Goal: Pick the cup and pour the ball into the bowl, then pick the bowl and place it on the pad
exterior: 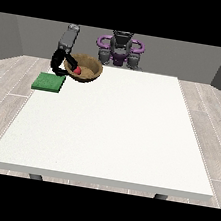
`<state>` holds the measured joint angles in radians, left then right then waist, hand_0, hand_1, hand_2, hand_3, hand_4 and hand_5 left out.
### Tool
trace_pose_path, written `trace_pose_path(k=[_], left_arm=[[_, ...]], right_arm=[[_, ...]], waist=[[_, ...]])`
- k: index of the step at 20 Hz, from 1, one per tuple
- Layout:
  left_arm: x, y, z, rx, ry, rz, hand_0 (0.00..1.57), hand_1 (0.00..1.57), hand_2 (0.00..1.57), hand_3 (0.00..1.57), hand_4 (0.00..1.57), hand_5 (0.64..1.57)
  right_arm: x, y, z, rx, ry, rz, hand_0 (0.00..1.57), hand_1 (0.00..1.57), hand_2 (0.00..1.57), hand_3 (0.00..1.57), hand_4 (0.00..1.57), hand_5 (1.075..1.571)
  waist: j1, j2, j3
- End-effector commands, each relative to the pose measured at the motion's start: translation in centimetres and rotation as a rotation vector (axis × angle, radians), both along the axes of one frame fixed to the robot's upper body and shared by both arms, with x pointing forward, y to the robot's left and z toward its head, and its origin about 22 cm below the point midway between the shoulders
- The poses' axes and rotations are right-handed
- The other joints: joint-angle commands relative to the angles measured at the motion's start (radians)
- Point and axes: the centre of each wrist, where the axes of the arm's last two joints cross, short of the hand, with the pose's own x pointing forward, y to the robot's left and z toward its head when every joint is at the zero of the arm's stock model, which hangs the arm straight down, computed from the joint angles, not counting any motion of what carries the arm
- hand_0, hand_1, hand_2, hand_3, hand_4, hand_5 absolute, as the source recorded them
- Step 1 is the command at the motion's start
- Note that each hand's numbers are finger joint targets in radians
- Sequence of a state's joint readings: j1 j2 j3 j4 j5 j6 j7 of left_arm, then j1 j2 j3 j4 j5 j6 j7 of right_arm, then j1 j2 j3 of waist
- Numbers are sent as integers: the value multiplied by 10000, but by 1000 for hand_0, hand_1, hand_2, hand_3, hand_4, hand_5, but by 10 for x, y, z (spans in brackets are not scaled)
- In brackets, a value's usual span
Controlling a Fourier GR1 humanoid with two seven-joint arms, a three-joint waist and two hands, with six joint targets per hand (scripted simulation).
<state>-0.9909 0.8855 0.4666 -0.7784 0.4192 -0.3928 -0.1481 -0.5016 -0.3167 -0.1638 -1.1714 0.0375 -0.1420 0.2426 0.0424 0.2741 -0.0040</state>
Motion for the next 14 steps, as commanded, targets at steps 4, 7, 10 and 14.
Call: trace_pose_path(k=[4, 7, 10, 14], left_arm=[[-25, 27, 20, -1, -554, 904, 0, 0, 0, 0, 0, 1539], [-18, 17, 7, 196, -680, 480, 0, 0, 0, 0, 0, 1535], [-10, 2, 14, 240, -768, 768, 0, 0, 0, 0, 0, 1539], [-7, -2, 1, 211, -607, 946, 0, 0, 0, 0, 0, 1535]], right_arm=[[-1, -54, 18, -971, -130, 581, 1571, 1571, 1571, 1571, 1299, 1520], [-1, -76, 12, -984, -223, 264, 1571, 1571, 1571, 1571, 1305, 1528], [12, -56, 10, -1054, -464, 444, 1571, 1571, 1571, 1571, 1305, 1528], [12, -86, 24, -769, -395, 335, 1571, 1571, 1571, 1571, 1297, 1534]], waist=[[-633, 619, 48], [-412, 835, 48], [-595, 893, 50], [-608, 641, 49]])
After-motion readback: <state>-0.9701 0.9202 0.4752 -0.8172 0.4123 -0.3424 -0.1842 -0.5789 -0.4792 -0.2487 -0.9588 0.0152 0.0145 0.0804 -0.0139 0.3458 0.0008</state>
